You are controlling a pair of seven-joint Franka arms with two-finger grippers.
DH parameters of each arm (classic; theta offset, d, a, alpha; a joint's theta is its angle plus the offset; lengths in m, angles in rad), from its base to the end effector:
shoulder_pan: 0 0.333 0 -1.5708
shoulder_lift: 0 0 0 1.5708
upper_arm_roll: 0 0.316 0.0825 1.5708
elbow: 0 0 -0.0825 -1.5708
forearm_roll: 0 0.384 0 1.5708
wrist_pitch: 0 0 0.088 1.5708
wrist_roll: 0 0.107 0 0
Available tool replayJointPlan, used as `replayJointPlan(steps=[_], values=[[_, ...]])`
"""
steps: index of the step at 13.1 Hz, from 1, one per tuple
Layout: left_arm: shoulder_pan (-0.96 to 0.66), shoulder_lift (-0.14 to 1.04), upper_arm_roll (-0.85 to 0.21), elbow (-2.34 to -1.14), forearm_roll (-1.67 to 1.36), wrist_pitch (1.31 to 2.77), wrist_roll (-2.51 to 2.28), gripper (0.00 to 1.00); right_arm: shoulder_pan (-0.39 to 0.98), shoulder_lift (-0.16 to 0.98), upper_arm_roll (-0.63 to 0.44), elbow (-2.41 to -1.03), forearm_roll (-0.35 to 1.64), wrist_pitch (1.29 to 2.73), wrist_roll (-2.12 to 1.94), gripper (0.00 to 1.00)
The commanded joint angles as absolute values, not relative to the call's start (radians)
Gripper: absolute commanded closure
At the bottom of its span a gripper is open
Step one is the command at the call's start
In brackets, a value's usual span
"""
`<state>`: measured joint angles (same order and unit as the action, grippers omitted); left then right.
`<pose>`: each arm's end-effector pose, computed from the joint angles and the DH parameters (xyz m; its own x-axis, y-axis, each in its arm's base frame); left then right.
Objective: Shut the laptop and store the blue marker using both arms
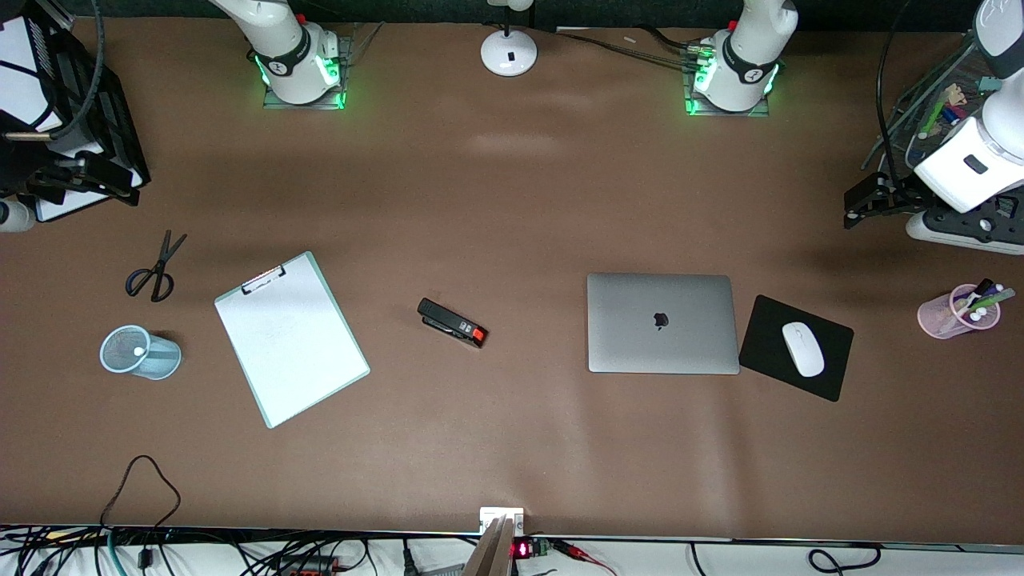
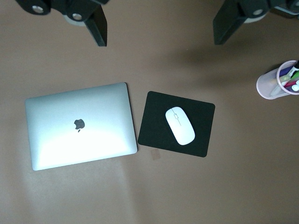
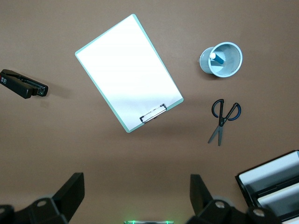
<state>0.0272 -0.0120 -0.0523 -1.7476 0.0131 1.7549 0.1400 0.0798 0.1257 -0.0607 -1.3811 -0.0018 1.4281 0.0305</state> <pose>0.5609 -0.0131 0.5631 0.9859 -0.1667 0.0172 -0.1664 -0.9859 -0.0161 0.5785 0.0134 0.6296 0.9969 -0.0118 -0.0781 -0.0109 -0.9999 0.0118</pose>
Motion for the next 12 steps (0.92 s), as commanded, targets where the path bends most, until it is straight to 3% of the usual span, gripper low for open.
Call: replayJointPlan(steps=[1,5,12], values=[[0.029,0.003,-0.057,-1.715,0.032,1.74,0.156,0.0,0.077,0.002,-0.055,-1.549,0.015,1.523,0.04,0.0],[0.029,0.002,-0.055,-1.715,0.032,1.74,0.156,0.0,0.072,-0.012,-0.057,-1.578,0.0,1.595,0.034,0.0],[0.032,0.003,-0.054,-1.717,0.032,1.74,0.156,0.0,0.077,-0.011,-0.052,-1.577,0.002,1.588,0.051,0.0]])
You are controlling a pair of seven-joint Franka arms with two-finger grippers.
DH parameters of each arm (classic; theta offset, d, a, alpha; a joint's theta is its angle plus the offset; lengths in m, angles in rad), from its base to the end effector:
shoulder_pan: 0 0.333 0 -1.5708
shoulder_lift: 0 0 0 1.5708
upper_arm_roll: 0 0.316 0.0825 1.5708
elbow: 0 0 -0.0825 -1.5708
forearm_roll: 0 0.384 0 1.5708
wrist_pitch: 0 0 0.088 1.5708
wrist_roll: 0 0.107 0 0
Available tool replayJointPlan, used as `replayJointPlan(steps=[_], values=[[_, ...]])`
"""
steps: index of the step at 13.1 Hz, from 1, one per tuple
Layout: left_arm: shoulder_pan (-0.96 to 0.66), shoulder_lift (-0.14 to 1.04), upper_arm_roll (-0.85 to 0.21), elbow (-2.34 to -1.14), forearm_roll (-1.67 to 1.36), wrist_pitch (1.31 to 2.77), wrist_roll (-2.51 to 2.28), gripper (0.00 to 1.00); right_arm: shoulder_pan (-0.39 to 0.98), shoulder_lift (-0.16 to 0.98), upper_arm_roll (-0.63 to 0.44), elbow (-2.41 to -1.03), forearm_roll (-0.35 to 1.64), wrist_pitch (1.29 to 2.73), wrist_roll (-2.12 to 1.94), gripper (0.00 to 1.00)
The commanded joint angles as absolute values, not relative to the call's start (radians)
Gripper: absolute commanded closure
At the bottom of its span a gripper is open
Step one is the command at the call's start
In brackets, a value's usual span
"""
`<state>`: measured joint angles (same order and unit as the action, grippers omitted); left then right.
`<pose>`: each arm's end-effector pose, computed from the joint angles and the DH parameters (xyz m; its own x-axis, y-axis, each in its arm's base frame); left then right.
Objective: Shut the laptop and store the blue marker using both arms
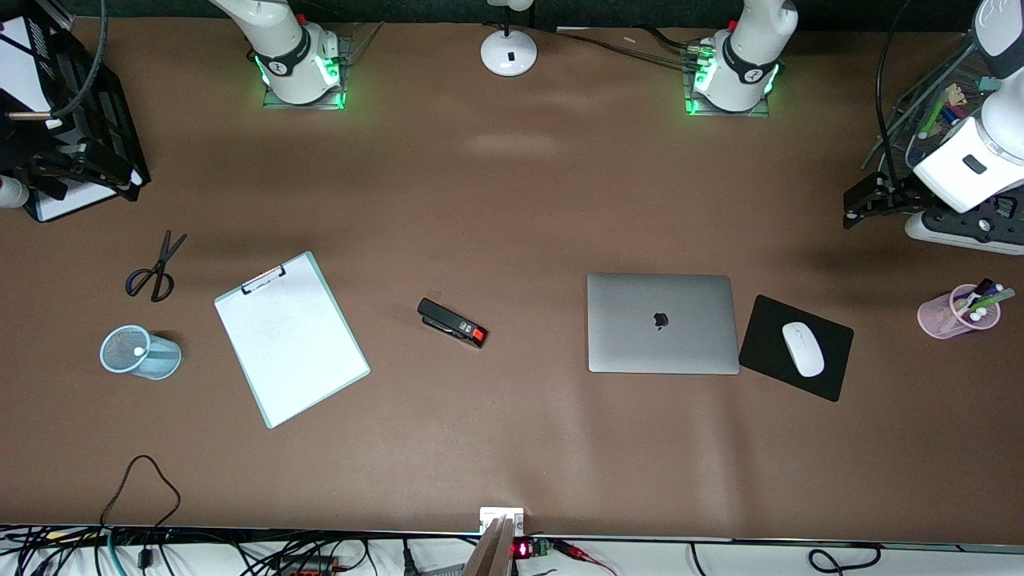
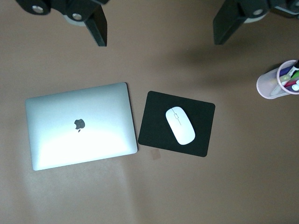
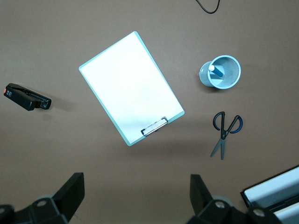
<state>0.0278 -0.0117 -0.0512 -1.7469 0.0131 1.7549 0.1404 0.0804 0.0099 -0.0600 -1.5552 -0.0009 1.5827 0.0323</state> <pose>0.5611 -0.0121 0.5632 0.9861 -0.1654 0.0176 -0.1651 -0.9861 -0.0161 0.5589 0.0115 0.6274 0.9998 -0.0119 0.0177 -0.0119 -0.9999 0.0009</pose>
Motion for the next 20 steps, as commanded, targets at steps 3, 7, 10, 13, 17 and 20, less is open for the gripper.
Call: replayJointPlan(steps=[3,7,10,13,17,20], values=[[0.032,0.003,-0.055,-1.715,0.032,1.74,0.158,0.0,0.077,-0.011,-0.051,-1.577,0.002,1.594,0.051,0.0],[0.032,0.003,-0.051,-1.717,0.032,1.74,0.156,0.0,0.095,-0.012,-0.048,-1.578,0.002,1.585,0.034,0.0],[0.031,0.002,-0.055,-1.715,0.032,1.74,0.156,0.0,0.101,-0.017,-0.048,-1.578,0.002,1.586,-0.011,0.0],[0.031,0.003,-0.055,-1.715,0.032,1.738,0.187,0.0,0.101,-0.017,-0.048,-1.578,0.0,1.586,-0.015,0.0],[0.029,0.005,-0.055,-1.715,0.031,1.738,0.203,0.0,0.097,-0.017,-0.051,-1.578,0.003,1.589,-0.098,0.0],[0.031,0.005,-0.055,-1.715,0.028,1.738,0.202,0.0,0.097,-0.017,-0.051,-1.578,0.006,1.589,-0.1,0.0]])
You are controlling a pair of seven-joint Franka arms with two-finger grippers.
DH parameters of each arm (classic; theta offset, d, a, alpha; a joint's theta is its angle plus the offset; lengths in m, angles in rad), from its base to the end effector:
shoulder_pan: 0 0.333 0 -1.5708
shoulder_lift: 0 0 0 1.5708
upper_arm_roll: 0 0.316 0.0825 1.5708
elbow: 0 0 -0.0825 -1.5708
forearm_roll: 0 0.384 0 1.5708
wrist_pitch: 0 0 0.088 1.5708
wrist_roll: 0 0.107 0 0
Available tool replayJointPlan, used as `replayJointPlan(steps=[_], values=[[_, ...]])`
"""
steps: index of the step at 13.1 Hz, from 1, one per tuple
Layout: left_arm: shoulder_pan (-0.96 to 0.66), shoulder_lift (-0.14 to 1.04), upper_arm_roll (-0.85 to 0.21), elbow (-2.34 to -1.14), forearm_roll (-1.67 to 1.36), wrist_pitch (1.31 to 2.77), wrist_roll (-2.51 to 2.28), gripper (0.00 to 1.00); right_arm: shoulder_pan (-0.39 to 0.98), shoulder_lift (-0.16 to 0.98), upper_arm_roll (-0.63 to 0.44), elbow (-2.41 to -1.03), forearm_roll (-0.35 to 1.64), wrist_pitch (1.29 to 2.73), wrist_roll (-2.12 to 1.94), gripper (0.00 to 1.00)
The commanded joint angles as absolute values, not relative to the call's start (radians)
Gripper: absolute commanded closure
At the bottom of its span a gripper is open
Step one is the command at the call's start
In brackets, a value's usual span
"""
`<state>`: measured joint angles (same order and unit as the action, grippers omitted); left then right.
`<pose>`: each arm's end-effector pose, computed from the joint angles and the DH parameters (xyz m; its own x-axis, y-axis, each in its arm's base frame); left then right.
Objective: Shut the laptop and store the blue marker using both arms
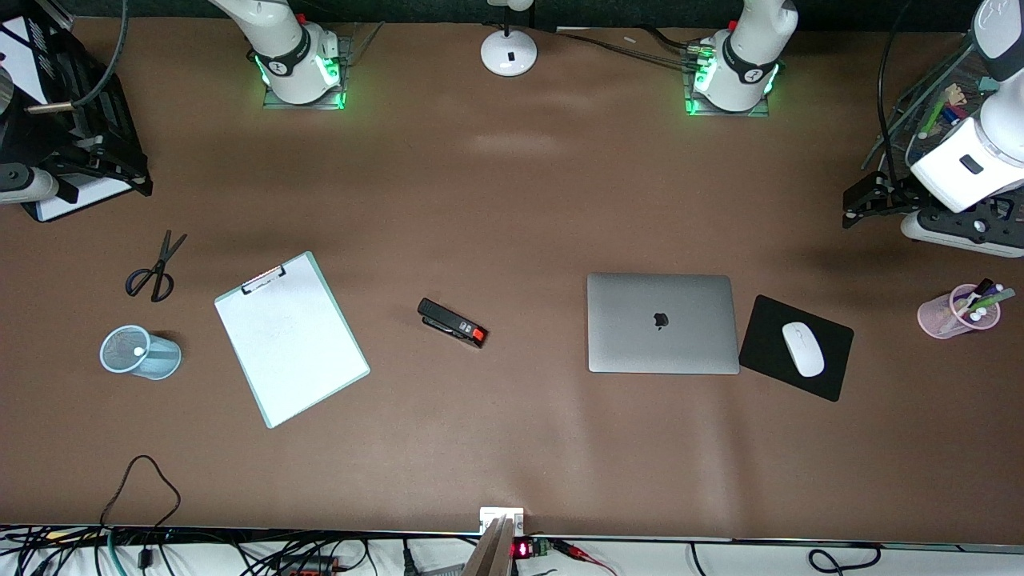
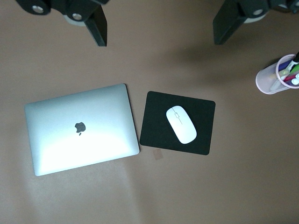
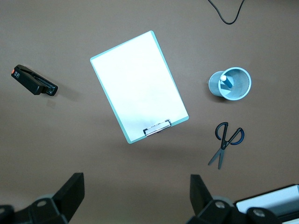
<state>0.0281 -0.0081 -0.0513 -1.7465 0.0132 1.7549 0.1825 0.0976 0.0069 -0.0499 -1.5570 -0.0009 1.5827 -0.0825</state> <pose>0.5620 -0.0120 0.5614 0.9783 -0.2066 0.0138 -0.2064 -0.9783 -0.0162 0.5575 0.0266 0.6282 0.9914 0.1298 0.0186 0.1298 -0.9915 0.0028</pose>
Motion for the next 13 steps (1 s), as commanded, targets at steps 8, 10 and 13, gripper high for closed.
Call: replayJointPlan(steps=[8,10,13], values=[[0.031,0.006,-0.055,-1.717,0.029,1.736,0.203,0.0,0.095,-0.015,-0.055,-1.578,0.0,1.589,-0.1,0.0],[0.031,0.006,-0.055,-1.717,0.029,1.736,0.202,0.0,0.092,-0.015,-0.055,-1.578,0.0,1.589,-0.098,0.0],[0.031,0.006,-0.055,-1.717,0.029,1.736,0.202,0.0,0.094,-0.015,-0.055,-1.578,-0.002,1.589,-0.089,0.0]])
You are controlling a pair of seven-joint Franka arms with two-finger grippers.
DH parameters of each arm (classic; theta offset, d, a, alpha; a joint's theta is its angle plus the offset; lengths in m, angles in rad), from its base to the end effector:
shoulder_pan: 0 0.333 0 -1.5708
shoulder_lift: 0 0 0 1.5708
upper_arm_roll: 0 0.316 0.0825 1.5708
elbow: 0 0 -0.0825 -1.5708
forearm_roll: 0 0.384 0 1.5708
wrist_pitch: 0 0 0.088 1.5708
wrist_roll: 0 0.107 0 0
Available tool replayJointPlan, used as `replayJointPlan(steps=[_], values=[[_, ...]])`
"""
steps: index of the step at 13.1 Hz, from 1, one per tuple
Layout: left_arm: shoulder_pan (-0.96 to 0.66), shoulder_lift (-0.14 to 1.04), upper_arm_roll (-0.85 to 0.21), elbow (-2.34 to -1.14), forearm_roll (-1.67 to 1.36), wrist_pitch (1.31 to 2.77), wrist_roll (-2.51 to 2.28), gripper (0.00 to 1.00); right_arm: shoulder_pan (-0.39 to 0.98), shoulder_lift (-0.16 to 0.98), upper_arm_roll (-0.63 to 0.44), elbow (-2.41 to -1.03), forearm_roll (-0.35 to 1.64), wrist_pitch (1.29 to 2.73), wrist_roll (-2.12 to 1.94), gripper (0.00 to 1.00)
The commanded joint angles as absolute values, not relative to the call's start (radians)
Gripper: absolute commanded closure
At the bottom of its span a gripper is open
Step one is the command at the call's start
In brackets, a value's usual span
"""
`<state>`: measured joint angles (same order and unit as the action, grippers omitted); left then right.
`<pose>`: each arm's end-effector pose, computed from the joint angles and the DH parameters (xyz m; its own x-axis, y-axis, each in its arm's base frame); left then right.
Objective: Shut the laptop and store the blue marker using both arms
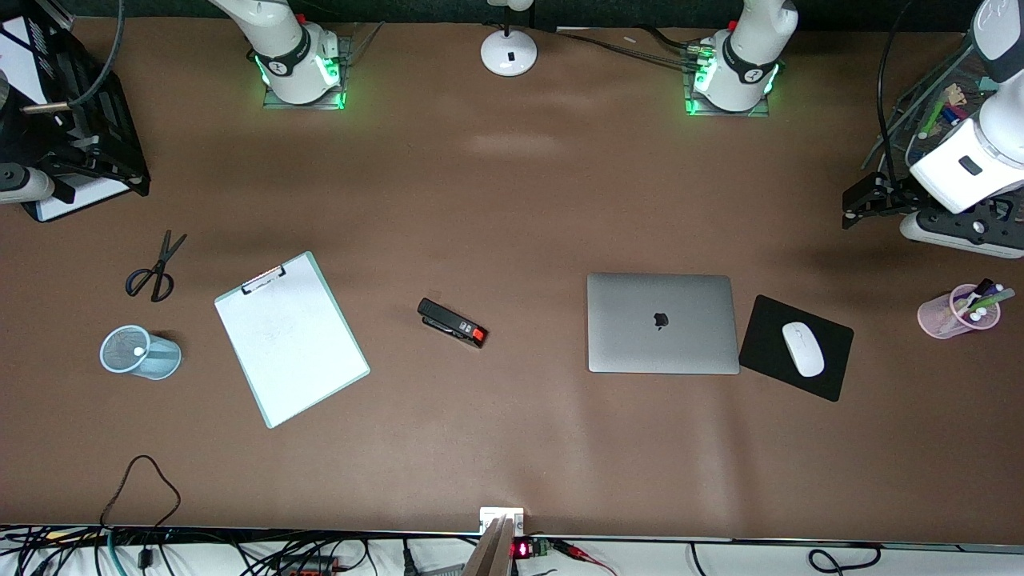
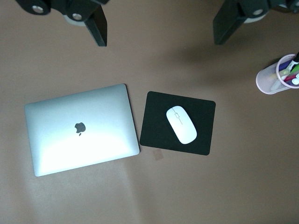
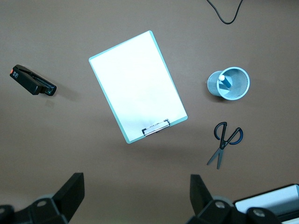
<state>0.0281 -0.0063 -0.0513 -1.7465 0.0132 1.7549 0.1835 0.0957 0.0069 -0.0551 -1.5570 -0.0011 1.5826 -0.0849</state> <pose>0.5624 -0.0119 0.5604 0.9781 -0.2076 0.0120 -0.2074 -0.9781 -0.0158 0.5576 0.0227 0.6282 0.9920 0.1252 0.0185 0.1251 -0.9921 0.0031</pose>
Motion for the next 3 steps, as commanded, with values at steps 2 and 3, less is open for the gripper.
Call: replayJointPlan(steps=[2,3], values=[[0.031,0.006,-0.055,-1.717,0.029,1.736,0.204,0.0,0.094,-0.015,-0.055,-1.578,-0.002,1.588,-0.086,0.0],[0.031,0.006,-0.055,-1.717,0.029,1.736,0.204,0.0,0.094,-0.015,-0.055,-1.578,-0.002,1.588,-0.086,0.0]])
